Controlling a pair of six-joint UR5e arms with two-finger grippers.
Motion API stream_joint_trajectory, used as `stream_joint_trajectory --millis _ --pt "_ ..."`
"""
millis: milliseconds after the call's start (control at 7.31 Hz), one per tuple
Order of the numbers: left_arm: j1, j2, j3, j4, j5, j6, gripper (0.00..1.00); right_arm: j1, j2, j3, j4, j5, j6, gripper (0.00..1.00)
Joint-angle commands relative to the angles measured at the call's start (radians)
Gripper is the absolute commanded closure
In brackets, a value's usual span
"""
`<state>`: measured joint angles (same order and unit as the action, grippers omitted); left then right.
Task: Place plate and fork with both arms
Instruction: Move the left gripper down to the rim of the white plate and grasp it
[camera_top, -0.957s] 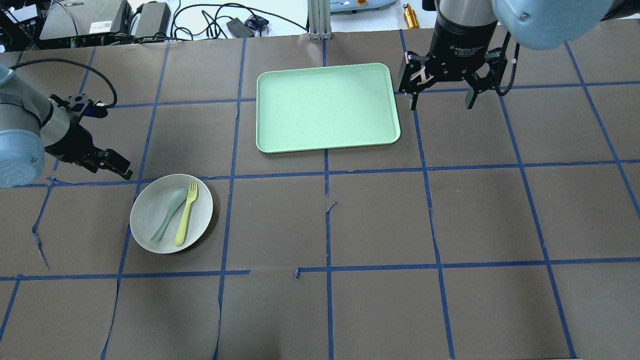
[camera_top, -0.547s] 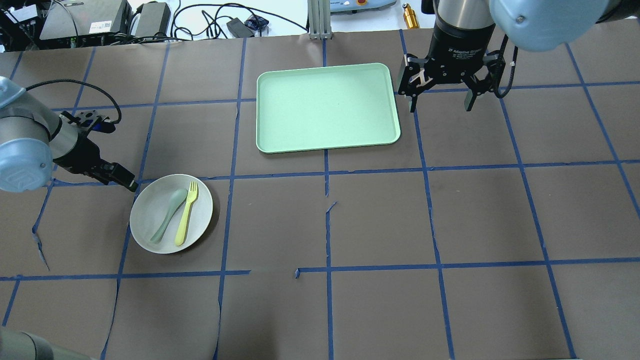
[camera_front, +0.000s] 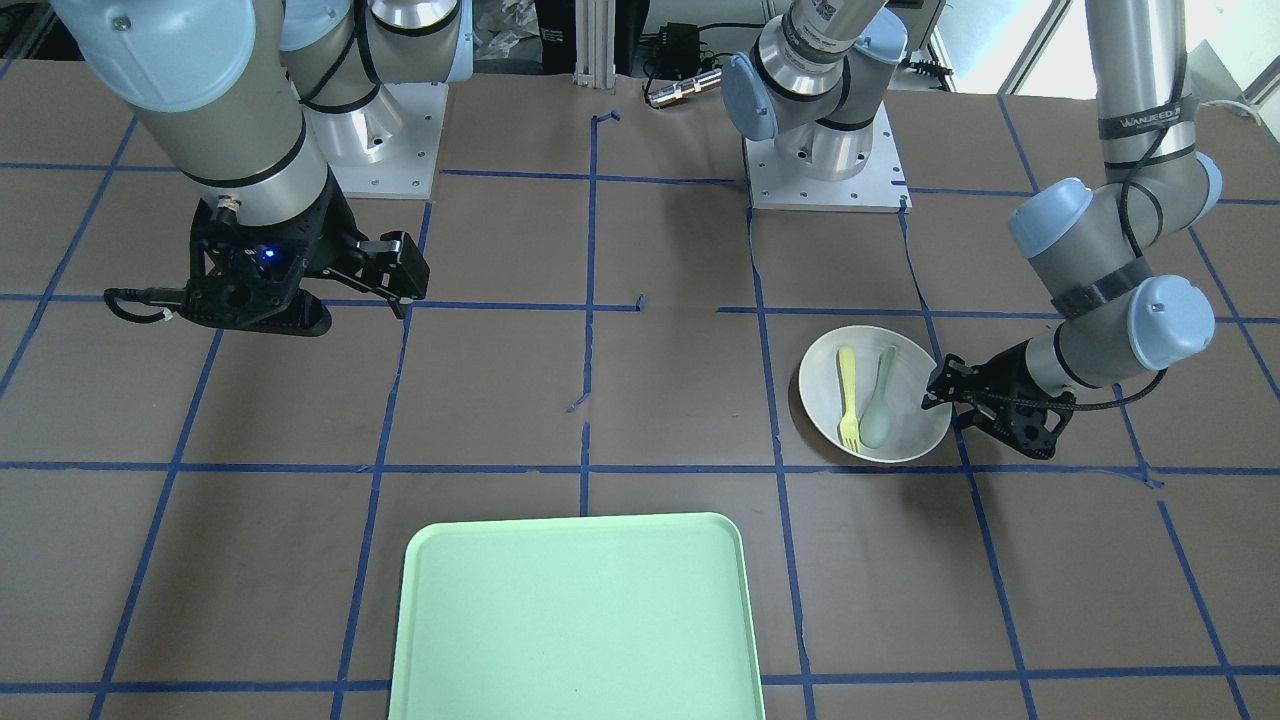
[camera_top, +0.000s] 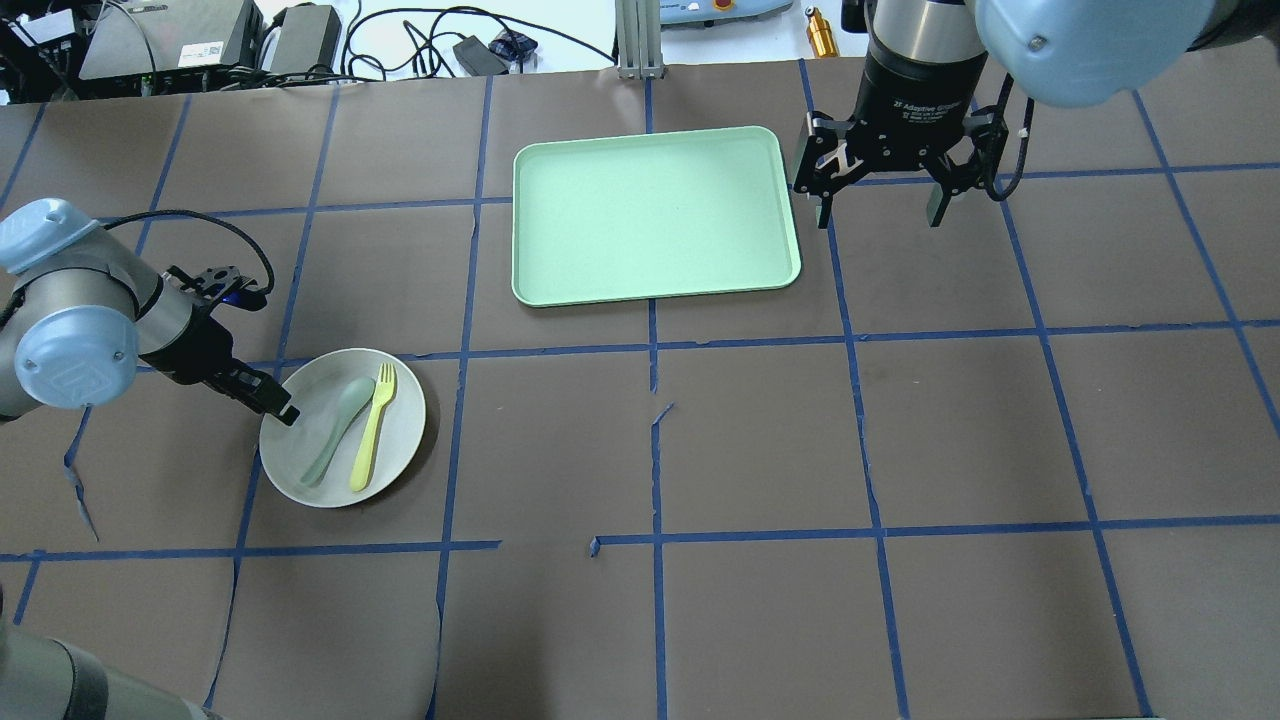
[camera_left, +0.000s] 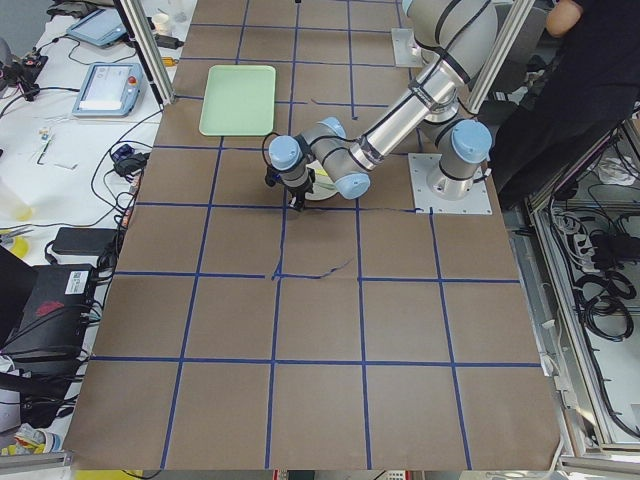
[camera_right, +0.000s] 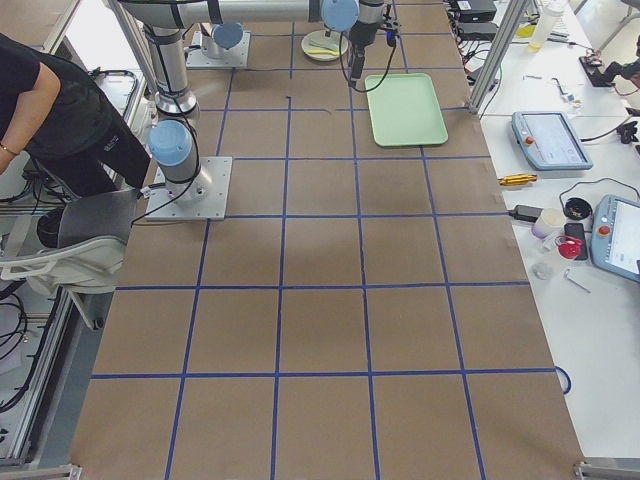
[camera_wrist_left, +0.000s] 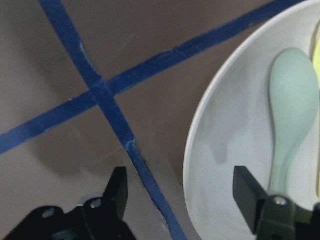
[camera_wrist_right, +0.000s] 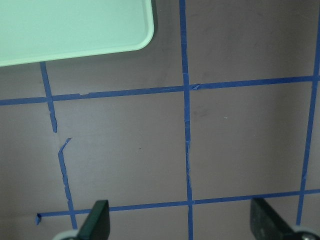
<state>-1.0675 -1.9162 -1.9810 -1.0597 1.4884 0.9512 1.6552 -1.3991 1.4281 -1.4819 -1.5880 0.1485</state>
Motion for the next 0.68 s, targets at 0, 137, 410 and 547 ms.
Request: stream_joint_trajectory --millis 0,137,410,547 --pt "-0.002 -0.003 0.004 0.000 0.044 0.014 1.00 -0.002 0.000 0.000 -0.001 -0.003 -0.006 0.00" --pt "-0.002 0.000 0.004 -0.005 0.044 0.015 1.00 0.000 0.000 0.000 -0.001 -0.003 -0.007 0.00" --pt "-0.002 0.011 0.014 -0.035 0.030 0.006 1.00 -0.002 0.000 0.000 -0.001 -0.009 -0.015 0.00" --pt "-0.002 0.020 0.055 -0.098 -0.006 -0.011 1.00 -0.002 0.000 0.000 -0.001 -0.010 -0.017 0.00"
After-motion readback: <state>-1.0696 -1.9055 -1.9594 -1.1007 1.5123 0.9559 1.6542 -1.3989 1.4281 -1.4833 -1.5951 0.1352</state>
